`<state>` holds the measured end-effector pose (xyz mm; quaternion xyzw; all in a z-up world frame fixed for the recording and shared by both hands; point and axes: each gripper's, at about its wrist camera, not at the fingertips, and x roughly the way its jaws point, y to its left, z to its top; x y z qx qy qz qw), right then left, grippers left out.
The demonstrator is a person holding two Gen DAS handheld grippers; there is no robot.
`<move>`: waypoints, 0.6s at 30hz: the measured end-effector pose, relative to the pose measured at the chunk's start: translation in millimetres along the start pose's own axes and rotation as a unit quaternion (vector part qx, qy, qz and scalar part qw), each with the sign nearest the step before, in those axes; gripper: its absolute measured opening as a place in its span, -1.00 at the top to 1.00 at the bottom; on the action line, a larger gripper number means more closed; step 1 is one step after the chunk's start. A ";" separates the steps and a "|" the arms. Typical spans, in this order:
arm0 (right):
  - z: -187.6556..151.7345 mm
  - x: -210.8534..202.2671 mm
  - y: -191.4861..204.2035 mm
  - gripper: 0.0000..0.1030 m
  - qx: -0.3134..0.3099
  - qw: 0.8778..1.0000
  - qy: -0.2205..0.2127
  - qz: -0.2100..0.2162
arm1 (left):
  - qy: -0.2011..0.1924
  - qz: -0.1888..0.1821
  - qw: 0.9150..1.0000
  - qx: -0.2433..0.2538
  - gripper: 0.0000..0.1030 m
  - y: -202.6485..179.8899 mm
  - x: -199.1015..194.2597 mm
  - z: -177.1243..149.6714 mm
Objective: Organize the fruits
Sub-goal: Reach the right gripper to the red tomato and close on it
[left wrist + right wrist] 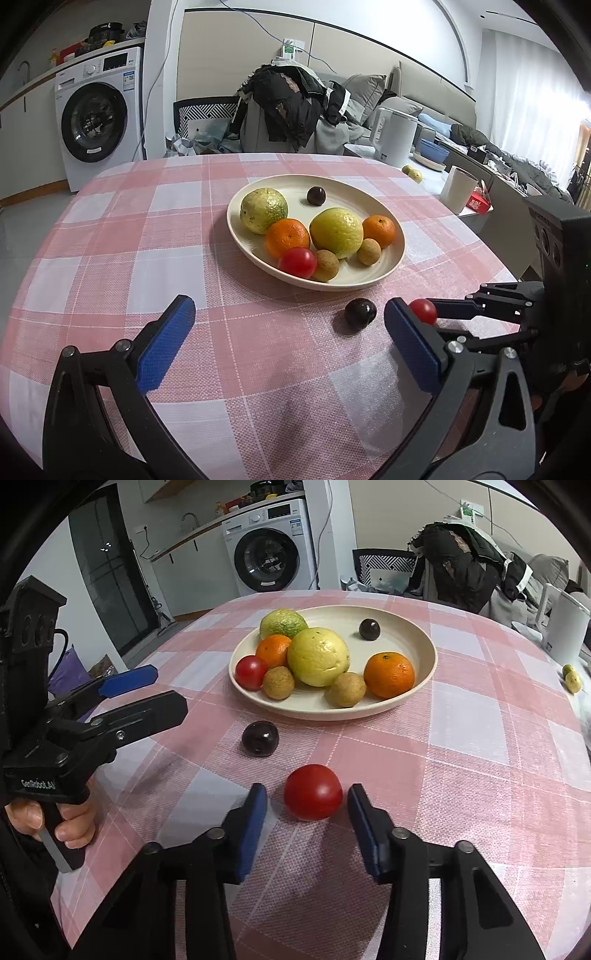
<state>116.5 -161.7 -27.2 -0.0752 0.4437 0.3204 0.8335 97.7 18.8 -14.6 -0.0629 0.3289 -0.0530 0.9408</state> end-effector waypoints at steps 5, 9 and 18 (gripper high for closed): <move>1.5 -0.1 -3.5 0.36 0.003 1.000 -0.001 -0.003 | 0.001 0.001 1.000 -0.001 -0.98 -0.1 0.3 -0.4; 1.3 -1.6 -4.0 0.36 0.001 1.000 -0.004 -0.003 | 0.001 0.000 1.000 -0.001 -0.97 -0.4 0.5 -0.3; 3.2 -15.1 -6.3 0.37 0.012 0.999 -0.034 0.002 | 0.023 -0.004 1.000 0.020 -0.97 -8.8 6.2 -1.2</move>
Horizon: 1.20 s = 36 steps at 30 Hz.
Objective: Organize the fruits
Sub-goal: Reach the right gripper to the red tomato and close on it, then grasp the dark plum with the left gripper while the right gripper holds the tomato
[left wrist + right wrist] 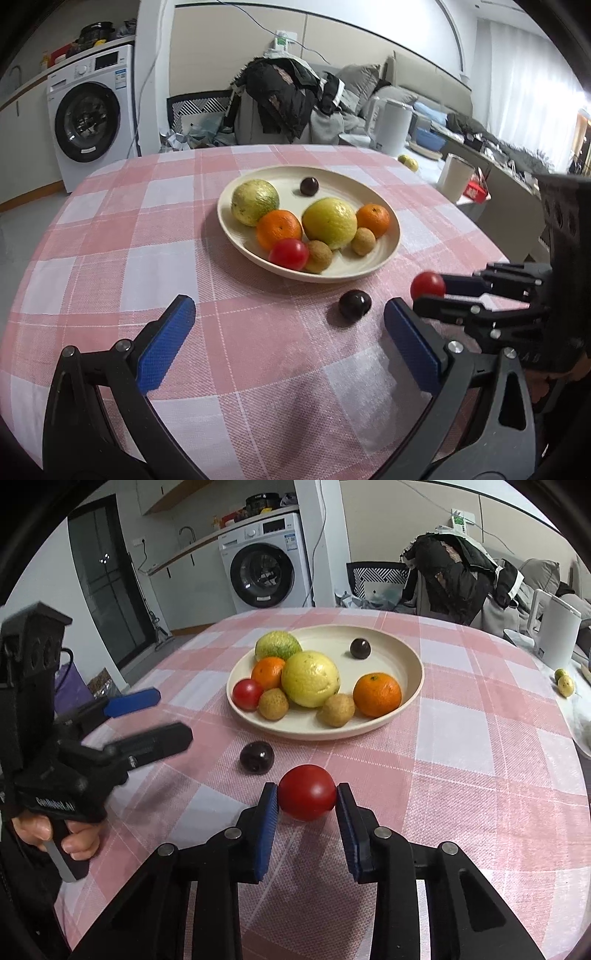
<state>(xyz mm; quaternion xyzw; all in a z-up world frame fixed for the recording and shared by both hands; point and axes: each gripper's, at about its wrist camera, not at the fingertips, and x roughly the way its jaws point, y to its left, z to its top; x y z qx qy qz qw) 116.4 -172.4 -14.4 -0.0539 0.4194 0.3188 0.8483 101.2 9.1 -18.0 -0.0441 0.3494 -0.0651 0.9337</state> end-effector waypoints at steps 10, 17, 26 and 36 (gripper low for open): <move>3.3 -6.5 -6.4 0.37 0.016 1.000 -0.012 0.012 | 0.049 -0.005 0.998 0.038 -0.94 -28.1 26.4 -0.9; 1.9 -8.2 -14.3 0.37 0.031 0.999 -0.016 0.011 | 0.079 -0.015 0.995 0.054 -0.58 -42.1 44.1 -0.5; 2.2 -8.0 -15.3 0.37 0.029 0.999 -0.015 0.017 | 0.102 -0.036 0.993 0.057 -0.09 -48.5 61.2 1.9; 3.2 -7.2 -18.1 0.37 0.034 0.999 -0.014 0.018 | 0.093 -0.047 0.994 0.045 0.55 -47.0 62.4 7.5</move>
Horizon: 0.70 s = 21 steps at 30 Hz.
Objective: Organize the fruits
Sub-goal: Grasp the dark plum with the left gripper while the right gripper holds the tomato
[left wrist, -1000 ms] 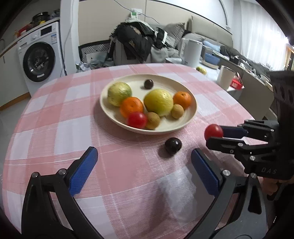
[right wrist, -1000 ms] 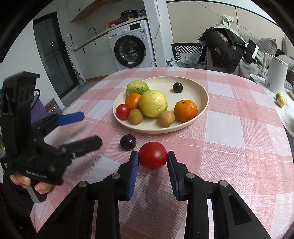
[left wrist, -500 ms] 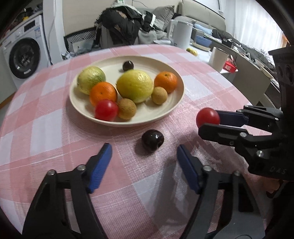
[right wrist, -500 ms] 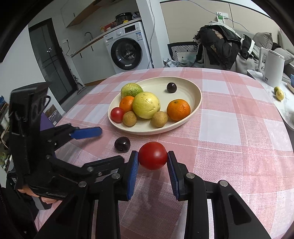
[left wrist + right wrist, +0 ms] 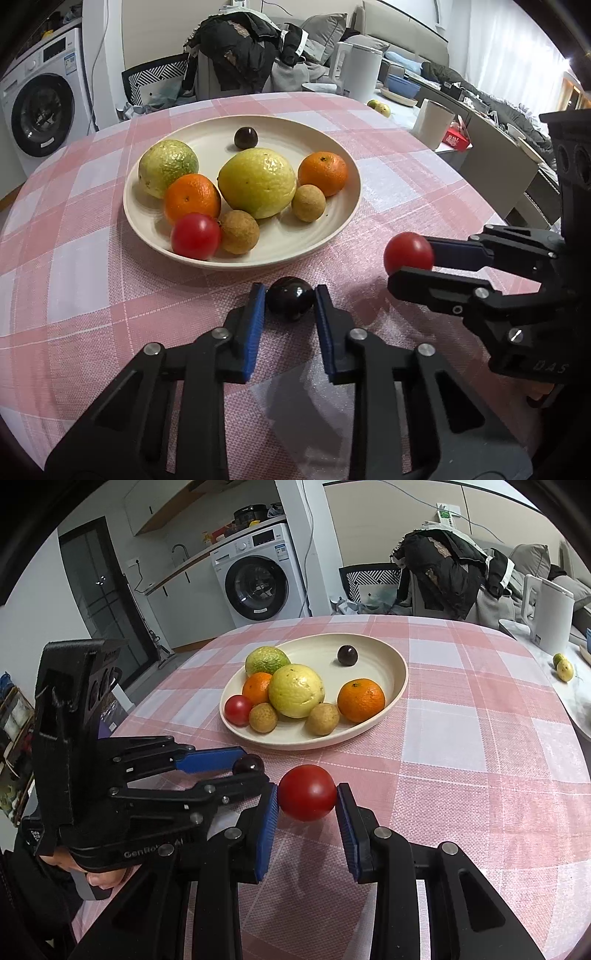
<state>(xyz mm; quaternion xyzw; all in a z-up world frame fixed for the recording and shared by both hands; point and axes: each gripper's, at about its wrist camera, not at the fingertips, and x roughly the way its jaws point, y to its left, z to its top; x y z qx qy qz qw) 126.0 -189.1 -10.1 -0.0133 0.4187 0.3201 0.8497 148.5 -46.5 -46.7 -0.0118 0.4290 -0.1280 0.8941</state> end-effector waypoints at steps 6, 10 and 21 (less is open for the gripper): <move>0.1 0.4 -0.4 0.37 0.000 1.000 0.000 0.001 | -0.006 0.002 1.000 0.000 0.55 1.1 -3.6 -0.1; 0.6 0.3 -0.6 0.37 0.001 1.000 -0.002 0.000 | -0.016 -0.002 1.000 -0.003 0.55 3.2 -12.3 -1.4; 3.9 -7.8 -0.6 0.37 0.001 1.000 -0.022 0.001 | -0.067 0.001 0.998 -0.002 0.55 9.3 -50.7 0.2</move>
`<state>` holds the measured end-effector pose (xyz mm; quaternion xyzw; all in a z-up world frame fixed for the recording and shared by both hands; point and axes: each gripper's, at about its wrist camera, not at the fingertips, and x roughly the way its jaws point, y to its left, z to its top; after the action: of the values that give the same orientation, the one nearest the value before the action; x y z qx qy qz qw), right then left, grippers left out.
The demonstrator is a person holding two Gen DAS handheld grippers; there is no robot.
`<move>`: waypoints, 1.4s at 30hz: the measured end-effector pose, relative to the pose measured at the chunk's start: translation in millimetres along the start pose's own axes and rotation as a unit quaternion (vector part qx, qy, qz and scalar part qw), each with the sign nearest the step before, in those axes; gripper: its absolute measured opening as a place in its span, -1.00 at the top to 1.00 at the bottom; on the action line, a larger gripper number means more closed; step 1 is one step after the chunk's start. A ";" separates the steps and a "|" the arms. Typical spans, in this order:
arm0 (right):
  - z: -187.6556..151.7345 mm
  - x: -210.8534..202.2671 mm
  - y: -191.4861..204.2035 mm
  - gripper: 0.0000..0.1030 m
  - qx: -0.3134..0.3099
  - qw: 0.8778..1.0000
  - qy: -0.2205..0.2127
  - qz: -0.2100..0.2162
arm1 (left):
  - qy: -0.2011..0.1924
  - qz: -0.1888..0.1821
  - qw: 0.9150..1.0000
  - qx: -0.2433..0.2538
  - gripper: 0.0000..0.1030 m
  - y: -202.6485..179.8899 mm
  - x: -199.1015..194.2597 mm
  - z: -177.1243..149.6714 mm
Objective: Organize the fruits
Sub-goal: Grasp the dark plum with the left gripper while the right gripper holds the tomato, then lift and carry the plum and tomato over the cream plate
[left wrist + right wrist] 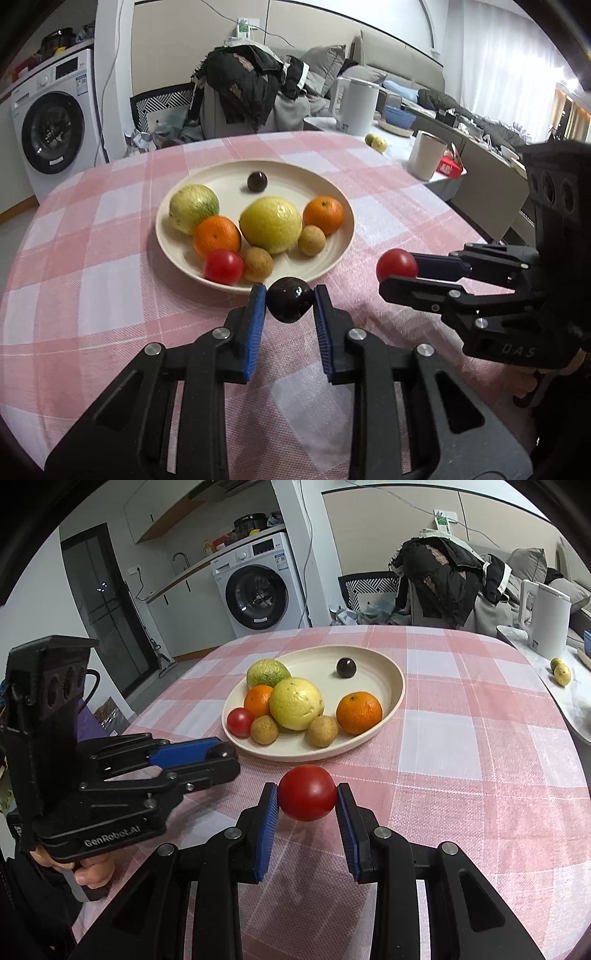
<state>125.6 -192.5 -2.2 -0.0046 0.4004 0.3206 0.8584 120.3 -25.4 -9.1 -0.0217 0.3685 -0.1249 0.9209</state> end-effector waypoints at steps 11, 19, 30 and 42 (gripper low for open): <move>3.9 -2.9 0.7 0.37 -0.002 1.000 -0.019 -0.001 | -0.015 0.009 1.000 -0.008 0.55 9.1 -7.7 6.0; 8.7 -3.3 -0.2 0.37 0.000 1.000 -0.026 -0.002 | -0.015 0.018 1.000 -0.004 0.55 7.0 -2.9 11.7; 24.8 7.3 2.0 0.37 -0.010 1.000 -0.024 -0.004 | -0.011 0.021 1.000 -0.001 0.55 7.9 8.5 22.6; 34.6 29.3 0.1 0.37 -0.015 1.000 -0.011 -0.008 | -0.009 0.024 1.000 -0.008 0.55 13.7 24.6 29.3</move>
<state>163.1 -167.3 1.1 -0.0167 0.3865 0.3198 0.8649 160.4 -19.7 -6.2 -0.0214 0.3612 -0.0992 0.9270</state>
